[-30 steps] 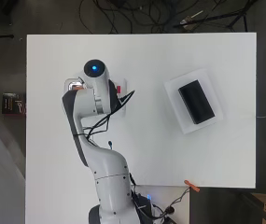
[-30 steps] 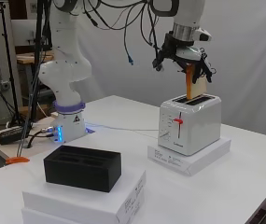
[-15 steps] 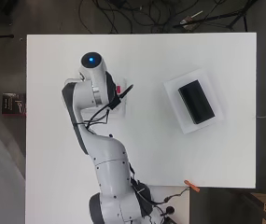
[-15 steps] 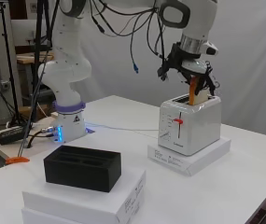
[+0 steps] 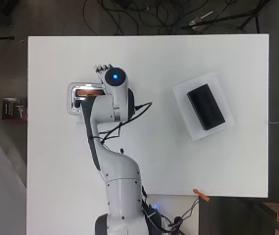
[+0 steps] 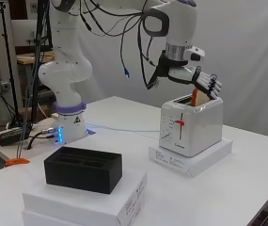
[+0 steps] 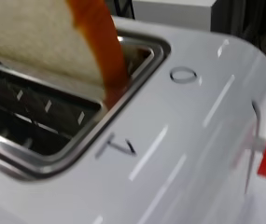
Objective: Teleoperate dual arm-hand system to toast a bread
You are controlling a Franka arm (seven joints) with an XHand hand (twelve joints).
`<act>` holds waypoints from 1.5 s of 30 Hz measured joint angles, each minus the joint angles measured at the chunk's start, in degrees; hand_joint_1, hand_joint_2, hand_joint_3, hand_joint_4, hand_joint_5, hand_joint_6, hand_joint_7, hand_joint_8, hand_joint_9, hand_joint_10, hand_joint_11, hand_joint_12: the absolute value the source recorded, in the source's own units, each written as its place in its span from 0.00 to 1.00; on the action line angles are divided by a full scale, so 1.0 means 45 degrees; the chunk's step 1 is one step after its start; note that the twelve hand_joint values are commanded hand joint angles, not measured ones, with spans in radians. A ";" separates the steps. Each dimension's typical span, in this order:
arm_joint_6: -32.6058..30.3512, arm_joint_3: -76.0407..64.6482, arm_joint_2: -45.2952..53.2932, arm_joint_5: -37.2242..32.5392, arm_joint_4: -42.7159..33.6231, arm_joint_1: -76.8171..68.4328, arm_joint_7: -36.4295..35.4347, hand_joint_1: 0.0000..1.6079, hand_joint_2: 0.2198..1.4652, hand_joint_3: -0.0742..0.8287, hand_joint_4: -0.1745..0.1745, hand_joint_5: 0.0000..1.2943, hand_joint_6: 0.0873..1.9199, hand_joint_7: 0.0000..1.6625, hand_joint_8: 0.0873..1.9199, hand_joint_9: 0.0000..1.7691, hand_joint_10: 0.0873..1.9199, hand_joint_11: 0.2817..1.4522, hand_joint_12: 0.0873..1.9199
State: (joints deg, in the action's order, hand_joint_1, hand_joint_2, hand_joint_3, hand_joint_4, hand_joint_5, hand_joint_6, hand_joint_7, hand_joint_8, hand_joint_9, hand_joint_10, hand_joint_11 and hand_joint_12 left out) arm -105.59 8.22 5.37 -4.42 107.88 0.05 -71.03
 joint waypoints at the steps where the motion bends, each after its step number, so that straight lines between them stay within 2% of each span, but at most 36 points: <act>1: -0.0022 -0.0194 -0.0051 0.0004 0.0473 0.0043 0.0193 0.00 0.64 0.09 0.53 0.20 0.00 0.20 0.00 0.24 0.00 0.14 0.00; 3: -0.0011 -0.0743 -0.0101 0.0001 0.1026 0.0172 0.0627 0.00 0.65 0.09 0.53 0.27 0.00 0.22 0.00 0.26 0.00 0.14 0.00; 5: -0.0036 -0.1389 -0.0110 -0.0160 0.0873 0.0296 0.1036 0.02 0.66 0.08 0.54 0.33 0.00 0.25 0.00 0.28 0.00 0.15 0.00; 6: -0.0077 -0.1716 -0.0101 -0.0299 0.0600 0.0362 0.1228 0.02 0.66 0.08 0.55 0.34 0.00 0.27 0.00 0.32 0.00 0.17 0.00; 7: -0.0122 -0.1912 -0.0092 -0.0379 0.0370 0.0411 0.1370 0.02 0.67 0.08 0.54 0.36 0.00 0.32 0.00 0.39 0.00 0.22 0.00; 8: -0.0160 -0.2114 -0.0065 -0.0424 0.0149 0.0462 0.1573 0.04 0.68 0.08 0.53 0.41 0.00 0.43 0.16 0.49 0.24 0.30 0.16; 9: -0.0200 -0.2340 -0.0022 -0.0441 0.0023 0.0514 0.1826 0.05 0.68 0.08 0.52 0.46 0.00 0.52 0.45 0.58 0.55 0.36 0.46; 10: -0.0258 -0.2581 0.0031 -0.0452 0.0010 0.0568 0.2091 0.06 0.68 0.08 0.51 0.50 0.00 0.58 0.69 0.66 0.77 0.41 0.69; 11: -0.0334 -0.2762 0.0107 -0.0418 0.0079 0.0604 0.2282 0.06 0.67 0.08 0.50 0.53 0.00 0.62 0.83 0.71 0.88 0.44 0.83; 12: -0.0392 -0.2918 0.0234 -0.0330 0.0204 0.0627 0.2425 0.07 0.66 0.08 0.47 0.52 0.00 0.64 0.91 0.74 0.95 0.46 0.90; 13: -0.0432 -0.2986 0.0378 -0.0266 0.0301 0.0646 0.2481 0.07 0.65 0.08 0.41 0.46 0.00 0.65 0.95 0.75 0.97 0.49 0.95; 14: -0.0516 -0.3013 0.0564 -0.0223 0.0357 0.0659 0.2485 0.07 0.65 0.08 0.33 0.39 0.00 0.65 0.98 0.76 0.99 0.52 0.97; 16: -0.0666 -0.3027 0.0835 -0.0165 0.0393 0.0673 0.2324 0.08 0.64 0.08 0.23 0.33 0.00 0.67 1.00 0.78 1.00 0.58 0.99; 19: -0.0725 -0.3003 0.1038 -0.0296 0.0393 0.0702 0.1576 0.10 0.65 0.08 0.17 0.31 0.00 0.69 1.00 0.81 1.00 0.65 1.00; 22: -0.0547 -0.2971 0.1255 -0.0747 0.0302 0.0741 0.0684 0.12 0.66 0.09 0.13 0.25 0.00 0.67 1.00 0.82 1.00 0.69 1.00; 26: -0.0011 -0.2866 0.1671 -0.1230 0.0031 0.0770 0.0332 0.12 0.66 0.08 0.11 0.21 0.00 0.66 1.00 0.81 1.00 0.70 1.00; 28: -0.0048 -0.2776 0.1797 -0.1217 0.0026 0.0754 0.0351 0.12 0.68 0.09 0.16 0.20 0.00 0.62 1.00 0.76 1.00 0.62 1.00; 29: -0.0050 -0.2740 0.1867 -0.1192 0.0029 0.0749 0.0419 0.12 0.69 0.09 0.23 0.23 0.00 0.57 1.00 0.71 1.00 0.52 0.98; 30: -0.0064 -0.2723 0.1917 -0.1186 0.0062 0.0746 0.0476 0.12 0.70 0.09 0.32 0.27 0.00 0.52 1.00 0.63 1.00 0.40 0.92; 31: -0.0077 -0.2720 0.1911 -0.1188 0.0120 0.0749 0.0465 0.12 0.71 0.09 0.41 0.31 0.00 0.48 0.92 0.56 0.94 0.30 0.81; 32: -0.0091 -0.2730 0.1859 -0.1225 0.0206 0.0759 0.0360 0.11 0.72 0.09 0.47 0.33 0.00 0.48 0.74 0.52 0.79 0.25 0.61; 33: -0.0122 -0.2746 0.1797 -0.1274 0.0318 0.0769 0.0210 0.09 0.73 0.09 0.53 0.34 0.00 0.48 0.49 0.50 0.56 0.24 0.38; 34: -0.0154 -0.2767 0.1731 -0.1315 0.0468 0.0780 0.0074 0.08 0.73 0.08 0.58 0.34 0.00 0.47 0.27 0.48 0.33 0.23 0.20; 35: -0.0181 -0.2792 0.1666 -0.1334 0.0606 0.0792 -0.0029 0.08 0.73 0.08 0.62 0.34 0.00 0.44 0.12 0.46 0.16 0.21 0.08; 36: -0.0218 -0.2819 0.1618 -0.1333 0.0722 0.0803 -0.0134 0.07 0.73 0.08 0.65 0.34 0.00 0.42 0.04 0.44 0.06 0.20 0.02; 37: -0.0239 -0.2837 0.1600 -0.1312 0.0798 0.0810 -0.0233 0.07 0.73 0.08 0.66 0.33 0.00 0.40 0.00 0.43 0.01 0.19 0.00; 38: -0.0259 -0.2841 0.1583 -0.1295 0.0843 0.0811 -0.0275 0.07 0.72 0.08 0.67 0.33 0.00 0.38 0.00 0.42 0.00 0.19 0.00; 45: -0.0121 -0.2721 0.1793 -0.1238 0.0710 0.0803 -0.0401 0.07 0.72 0.08 0.67 0.29 0.00 0.32 0.00 0.37 0.00 0.17 0.00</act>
State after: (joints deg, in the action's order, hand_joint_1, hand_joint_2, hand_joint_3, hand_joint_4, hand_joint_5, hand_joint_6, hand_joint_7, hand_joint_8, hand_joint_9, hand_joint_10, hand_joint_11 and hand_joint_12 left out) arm -106.14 -4.03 13.44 -10.00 111.07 3.66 -72.84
